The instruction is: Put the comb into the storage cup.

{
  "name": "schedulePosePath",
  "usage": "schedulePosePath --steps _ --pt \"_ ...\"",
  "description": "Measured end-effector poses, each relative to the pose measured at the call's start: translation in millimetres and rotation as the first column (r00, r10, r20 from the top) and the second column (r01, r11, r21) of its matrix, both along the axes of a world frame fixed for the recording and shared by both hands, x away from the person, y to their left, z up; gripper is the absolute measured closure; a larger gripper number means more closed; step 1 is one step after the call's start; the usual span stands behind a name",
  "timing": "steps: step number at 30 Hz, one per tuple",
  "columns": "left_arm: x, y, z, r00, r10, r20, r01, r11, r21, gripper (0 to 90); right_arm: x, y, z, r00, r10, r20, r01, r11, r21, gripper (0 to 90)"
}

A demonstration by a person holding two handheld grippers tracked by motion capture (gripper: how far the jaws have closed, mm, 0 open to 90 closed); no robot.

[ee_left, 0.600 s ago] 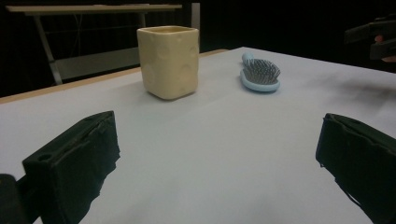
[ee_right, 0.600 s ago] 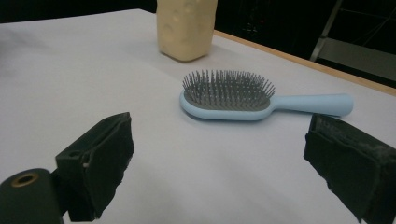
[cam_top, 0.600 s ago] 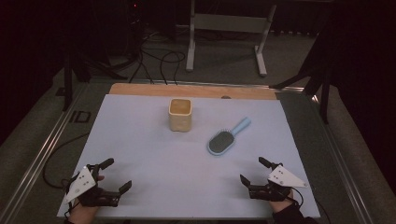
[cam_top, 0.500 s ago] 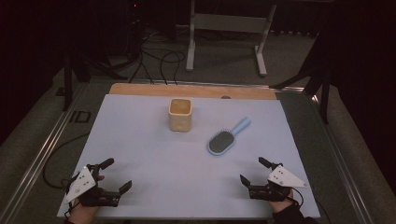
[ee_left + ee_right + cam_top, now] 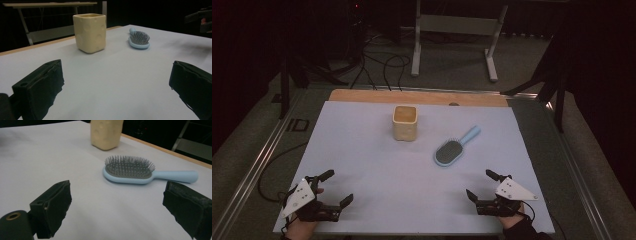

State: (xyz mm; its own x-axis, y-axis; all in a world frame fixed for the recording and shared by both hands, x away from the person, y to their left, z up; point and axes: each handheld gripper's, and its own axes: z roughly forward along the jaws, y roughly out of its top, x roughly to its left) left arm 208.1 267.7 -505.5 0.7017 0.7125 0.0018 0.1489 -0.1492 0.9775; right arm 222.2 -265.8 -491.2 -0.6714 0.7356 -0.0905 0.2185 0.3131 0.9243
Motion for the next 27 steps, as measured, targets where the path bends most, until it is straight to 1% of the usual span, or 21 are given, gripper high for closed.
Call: schedulePosePath --steps 3,4,10,13,14,18,19,20,22,27 --pt "-0.1 0.0 0.2 1.0000 0.005 0.002 -0.005 1.0000 0.002 0.0 -0.6 1.1 0.9 0.9999 0.011 -0.006 -0.011 0.9999 0.001 8.1" --pt "-0.1 -0.1 0.0 1.0000 0.006 0.000 -0.006 1.0000 0.002 0.0 -1.0 1.3 2.1 0.9996 0.022 -0.015 -0.022 0.9995 0.025 8.2" --pt "-0.1 0.2 0.2 1.0000 0.005 0.001 -0.005 1.0000 0.002 0.0 -3.8 6.7 7.0 0.9993 0.034 -0.017 -0.034 0.9993 0.012 8.2" --pt "-0.3 0.3 0.3 1.0000 0.009 0.001 -0.009 1.0000 0.000 0.0 -4.5 9.5 11.2 0.9985 0.053 -0.013 -0.053 0.9986 0.003 8.2" --pt "-0.4 0.5 0.4 1.0000 0.010 0.002 -0.010 1.0000 0.001 0.0 -4.7 10.1 13.1 0.9980 0.061 -0.018 -0.061 0.9981 0.011 8.2" --pt "-0.2 0.7 0.5 1.0000 0.009 0.000 -0.009 1.0000 0.001 0.0 -7.0 13.0 24.0 0.9971 0.076 -0.005 -0.076 0.9970 0.011 8.2" --pt "-0.2 0.5 0.4 1.0000 0.009 0.000 -0.009 1.0000 0.004 0.0 -7.3 13.4 27.4 0.9966 0.082 0.007 -0.082 0.9966 0.011 8.2" --pt "-0.2 0.5 0.4 1.0000 0.009 0.000 -0.009 1.0000 0.004 0.0 -7.3 13.4 27.4 0.9966 0.082 0.007 -0.082 0.9966 0.011 8.2" --pt "-0.5 0.3 0.6 1.0000 0.008 0.002 -0.008 1.0000 0.004 0.0 -6.8 14.3 37.3 0.9958 0.091 0.012 -0.091 0.9959 0.005 8.2" --pt "-0.5 1.0 0.8 1.0000 0.008 -0.001 -0.008 1.0000 -0.001 0.0 -2.8 14.1 52.6 0.9946 0.099 0.032 -0.099 0.9950 0.008 8.2"
